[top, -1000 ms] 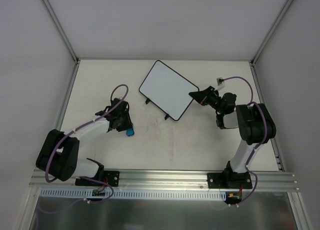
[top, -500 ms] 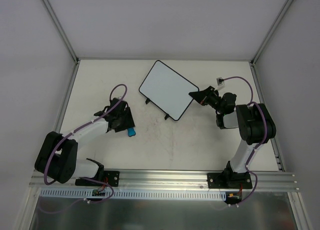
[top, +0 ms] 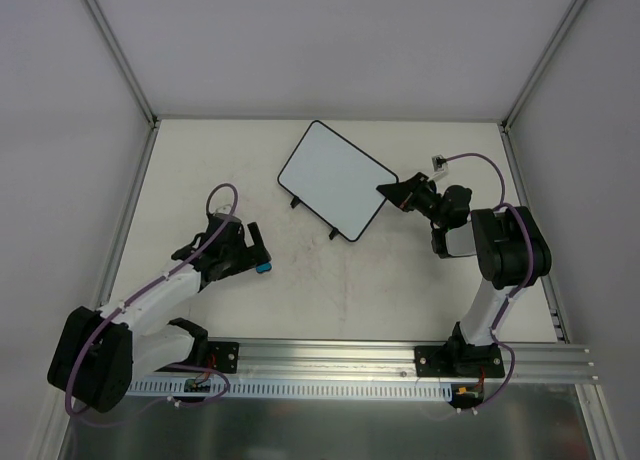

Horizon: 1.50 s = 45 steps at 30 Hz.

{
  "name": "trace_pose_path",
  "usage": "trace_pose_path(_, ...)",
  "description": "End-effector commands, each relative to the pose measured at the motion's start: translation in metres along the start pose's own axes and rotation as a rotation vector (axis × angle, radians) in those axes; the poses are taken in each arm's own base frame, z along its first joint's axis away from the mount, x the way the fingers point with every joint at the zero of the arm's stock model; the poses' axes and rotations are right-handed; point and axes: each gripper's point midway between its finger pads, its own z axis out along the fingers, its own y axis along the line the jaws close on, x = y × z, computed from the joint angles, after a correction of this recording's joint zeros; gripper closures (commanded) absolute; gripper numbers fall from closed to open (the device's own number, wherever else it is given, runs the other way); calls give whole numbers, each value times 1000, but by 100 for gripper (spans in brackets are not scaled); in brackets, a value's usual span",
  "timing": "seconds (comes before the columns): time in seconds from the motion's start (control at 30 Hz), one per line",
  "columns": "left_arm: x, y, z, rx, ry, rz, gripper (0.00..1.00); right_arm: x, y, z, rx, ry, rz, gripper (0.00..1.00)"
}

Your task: Erase the whiteboard

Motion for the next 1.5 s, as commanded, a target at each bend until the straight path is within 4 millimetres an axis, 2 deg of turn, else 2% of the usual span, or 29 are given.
trace_pose_path(0.0,-5,1,-1,15,-46,-45,1,-3,10,7,-50,-6,-44,86)
trace_pose_path(0.13,4,0,2,29,-15,-42,1,-4,11,7,-52,-8,-47,81)
trace_pose_path(0.3,2,0,-1,42,-40,-44,1,-4,10,7,-51,-9,-49,78)
trace_pose_path(0.47,2,-1,-3,67,-63,-45,1,-4,10,7,-51,-9,-52,64)
trace_pose_path(0.57,2,-1,-5,76,-71,-44,1,-4,11,7,-52,-10,-51,47)
trace_pose_path(0.7,0,-1,-7,87,-88,-47,1,-4,12,6,-56,-10,-54,28)
trace_pose_path(0.73,0,-1,-7,88,-91,-47,1,-5,11,6,-54,-14,-55,14)
trace_pose_path(0.8,-1,-2,-8,93,-97,-49,1,-4,11,5,-51,-17,-57,1)
trace_pose_path(1.0,-2,-2,-9,101,-106,-50,1,-7,10,-4,-22,-47,-74,1)
trace_pose_path(1.17,-2,-3,-9,108,-109,-47,1,-15,17,-24,4,-100,-114,1)
trace_pose_path(1.47,-4,-4,-11,120,-128,-50,1,1,31,-60,52,-105,-124,1)
